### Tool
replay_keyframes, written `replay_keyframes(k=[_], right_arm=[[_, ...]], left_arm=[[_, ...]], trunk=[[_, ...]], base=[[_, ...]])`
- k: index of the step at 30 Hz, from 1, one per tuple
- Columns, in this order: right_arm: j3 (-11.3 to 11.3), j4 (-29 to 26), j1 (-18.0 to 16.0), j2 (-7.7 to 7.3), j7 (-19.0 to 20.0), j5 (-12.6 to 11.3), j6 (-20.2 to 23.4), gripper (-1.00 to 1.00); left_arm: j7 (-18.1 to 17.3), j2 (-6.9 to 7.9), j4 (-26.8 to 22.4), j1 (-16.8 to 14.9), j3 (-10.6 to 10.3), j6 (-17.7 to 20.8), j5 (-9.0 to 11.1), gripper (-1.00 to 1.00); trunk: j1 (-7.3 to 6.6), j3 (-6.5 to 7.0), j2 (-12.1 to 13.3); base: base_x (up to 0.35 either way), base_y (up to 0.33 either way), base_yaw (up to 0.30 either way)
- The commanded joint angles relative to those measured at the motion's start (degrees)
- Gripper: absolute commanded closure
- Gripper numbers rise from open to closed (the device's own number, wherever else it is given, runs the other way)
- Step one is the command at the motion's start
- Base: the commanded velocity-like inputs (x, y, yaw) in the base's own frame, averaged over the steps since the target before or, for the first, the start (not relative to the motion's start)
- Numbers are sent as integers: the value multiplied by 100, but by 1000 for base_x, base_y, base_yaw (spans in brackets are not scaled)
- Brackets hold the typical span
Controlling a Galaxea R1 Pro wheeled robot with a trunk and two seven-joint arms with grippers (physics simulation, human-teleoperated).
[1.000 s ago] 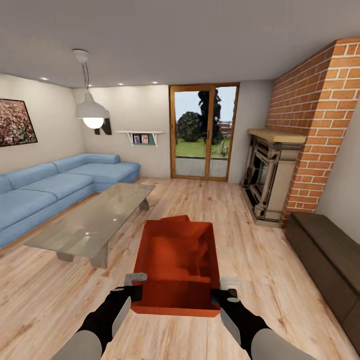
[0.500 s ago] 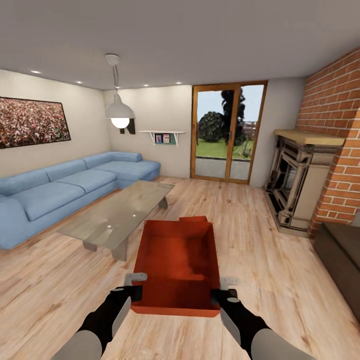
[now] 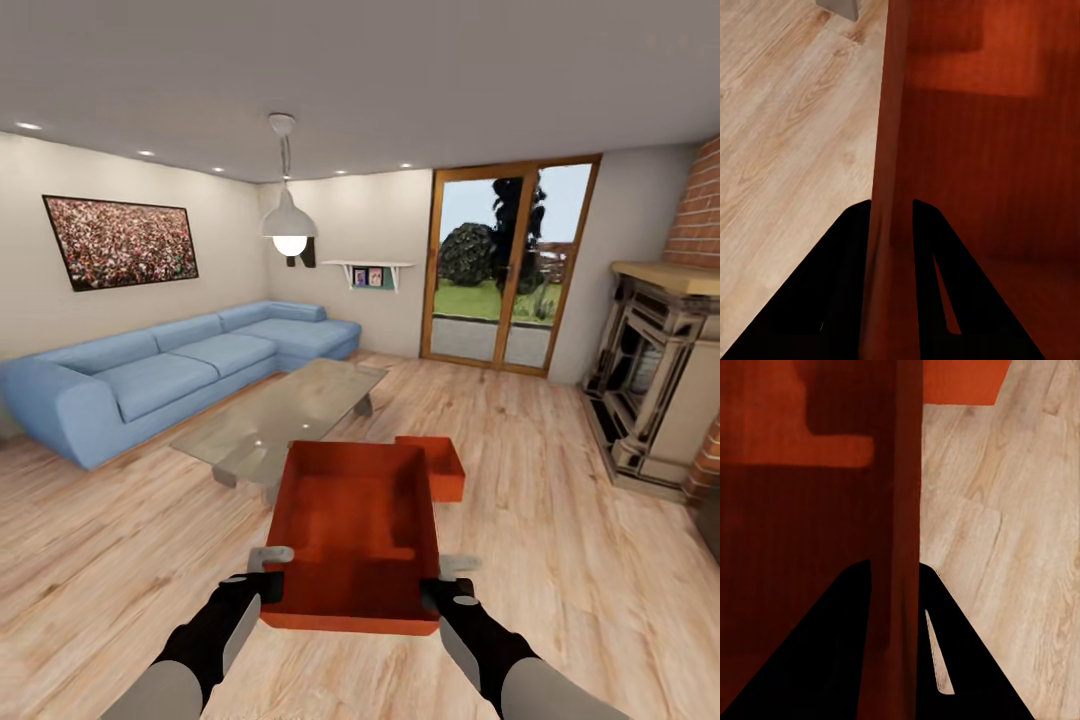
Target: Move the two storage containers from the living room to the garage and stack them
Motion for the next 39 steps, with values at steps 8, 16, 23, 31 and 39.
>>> replay_keyframes(k=[8, 16, 23, 31, 39], right_arm=[[-96, -31, -1, 0, -92, 89, 30, 100], [-101, -31, -1, 0, -92, 89, 30, 100], [-101, -33, -1, 0, -92, 89, 30, 100], [-101, -30, -1, 0, -92, 89, 30, 100], [-101, -30, -1, 0, -92, 89, 30, 100]], left_arm=[[191, 4, 1, 2, 59, 33, -93, 100], [191, 7, 1, 2, 59, 29, -93, 100], [191, 7, 1, 2, 59, 29, -93, 100], [191, 7, -7, 2, 59, 29, -92, 100], [191, 9, -16, 2, 59, 29, -91, 100]], trunk=[[2, -2, -4], [2, -2, -4], [2, -2, -4], [2, -2, -4], [2, -2, -4]], base=[[0, 0, 287], [0, 0, 287], [0, 0, 287], [0, 0, 287], [0, 0, 287]])
